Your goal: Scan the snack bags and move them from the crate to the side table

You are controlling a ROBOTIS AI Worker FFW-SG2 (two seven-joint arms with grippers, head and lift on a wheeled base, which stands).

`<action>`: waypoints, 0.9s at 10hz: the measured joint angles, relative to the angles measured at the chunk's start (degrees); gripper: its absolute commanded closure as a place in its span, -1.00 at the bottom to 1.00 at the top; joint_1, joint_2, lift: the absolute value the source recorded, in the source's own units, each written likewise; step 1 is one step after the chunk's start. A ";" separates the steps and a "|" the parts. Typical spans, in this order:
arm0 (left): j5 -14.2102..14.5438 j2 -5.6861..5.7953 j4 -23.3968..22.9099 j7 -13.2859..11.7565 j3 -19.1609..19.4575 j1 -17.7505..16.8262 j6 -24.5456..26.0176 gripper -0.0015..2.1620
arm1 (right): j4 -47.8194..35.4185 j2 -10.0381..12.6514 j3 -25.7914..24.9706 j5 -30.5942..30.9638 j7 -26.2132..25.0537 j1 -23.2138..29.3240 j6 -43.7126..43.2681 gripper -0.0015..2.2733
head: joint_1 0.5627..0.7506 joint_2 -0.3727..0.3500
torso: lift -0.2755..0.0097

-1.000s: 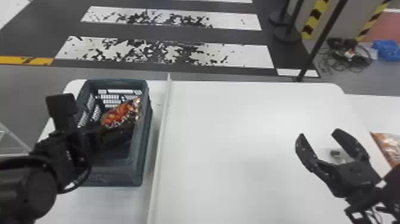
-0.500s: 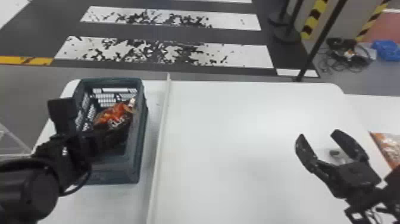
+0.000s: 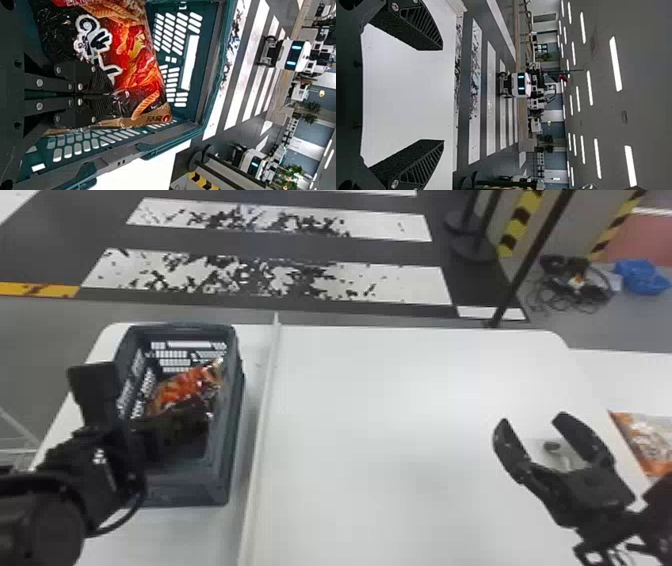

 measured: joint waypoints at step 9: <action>-5.07 -1.77 -14.29 10.65 -2.54 9.29 -0.16 0.98 | -0.67 0.67 -1.73 -2.56 0.80 2.83 -1.76 -0.91 | 0.41 -0.21 | 0.32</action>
